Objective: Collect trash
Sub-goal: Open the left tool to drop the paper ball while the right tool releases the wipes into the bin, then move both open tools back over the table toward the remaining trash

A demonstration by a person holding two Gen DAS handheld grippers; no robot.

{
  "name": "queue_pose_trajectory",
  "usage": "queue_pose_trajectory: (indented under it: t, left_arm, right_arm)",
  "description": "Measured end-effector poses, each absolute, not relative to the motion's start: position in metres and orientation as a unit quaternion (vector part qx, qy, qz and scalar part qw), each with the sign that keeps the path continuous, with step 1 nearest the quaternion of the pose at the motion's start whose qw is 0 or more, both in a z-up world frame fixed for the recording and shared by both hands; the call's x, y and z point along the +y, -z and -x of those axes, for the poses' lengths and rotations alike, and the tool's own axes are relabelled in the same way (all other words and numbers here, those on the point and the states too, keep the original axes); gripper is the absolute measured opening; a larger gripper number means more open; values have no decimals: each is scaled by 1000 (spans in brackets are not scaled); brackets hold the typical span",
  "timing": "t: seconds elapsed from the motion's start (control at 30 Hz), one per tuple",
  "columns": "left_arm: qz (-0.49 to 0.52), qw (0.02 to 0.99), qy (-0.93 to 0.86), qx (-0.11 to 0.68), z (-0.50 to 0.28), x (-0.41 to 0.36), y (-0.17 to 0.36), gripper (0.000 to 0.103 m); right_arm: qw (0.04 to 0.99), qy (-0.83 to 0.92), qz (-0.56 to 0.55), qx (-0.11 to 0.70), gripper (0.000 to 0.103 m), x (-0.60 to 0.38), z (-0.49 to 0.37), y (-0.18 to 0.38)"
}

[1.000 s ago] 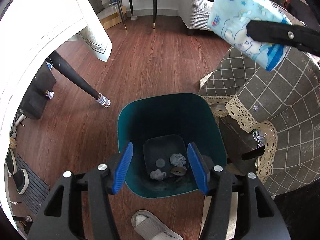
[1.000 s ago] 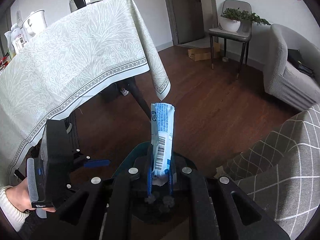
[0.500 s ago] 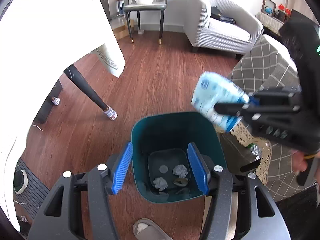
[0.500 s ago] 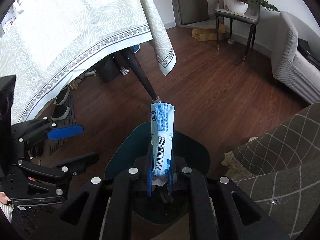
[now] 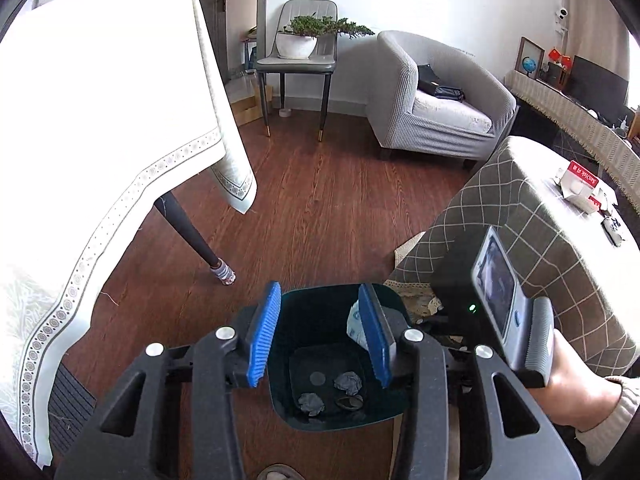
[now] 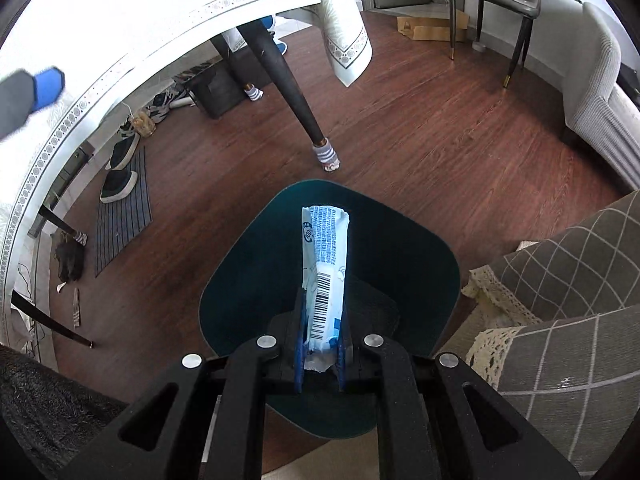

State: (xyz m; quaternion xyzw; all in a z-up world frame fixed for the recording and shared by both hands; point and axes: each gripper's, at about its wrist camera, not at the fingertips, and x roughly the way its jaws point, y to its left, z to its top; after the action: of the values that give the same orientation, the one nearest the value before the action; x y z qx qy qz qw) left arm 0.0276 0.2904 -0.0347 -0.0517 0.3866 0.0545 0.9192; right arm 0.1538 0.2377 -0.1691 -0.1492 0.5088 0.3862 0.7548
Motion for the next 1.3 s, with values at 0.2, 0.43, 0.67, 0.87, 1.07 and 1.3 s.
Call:
queue_pose_trajectory:
  t: [0.2,0.43,0.67,0.87,1.07,1.3]
  left_arm:
    - [61,931,-54,355,-23,287,8,33]
    - [74,943,-50,320,-18,282,-20,32]
    - [78,950,-48,300,-17,275,-36,32]
    - [75,955,-51,281,-16,269,-51,32]
    - [81,957,-49,273,-19,261,-61,32]
    - [79,960,-39,266,-24,244,-69,32]
  right_arm:
    - [734,-379,181,534,15,240,-147,187]
    - [733,-369,191,539,38,232,-141,195]
    - [739,-378,192,523,53,222,-136,185]
    - [748,-394,172,505,57,211,-135,165]
    - [765,-416,164,464,57,199,-125,127]
    - [786,-426,155,421,57,177,-117,85]
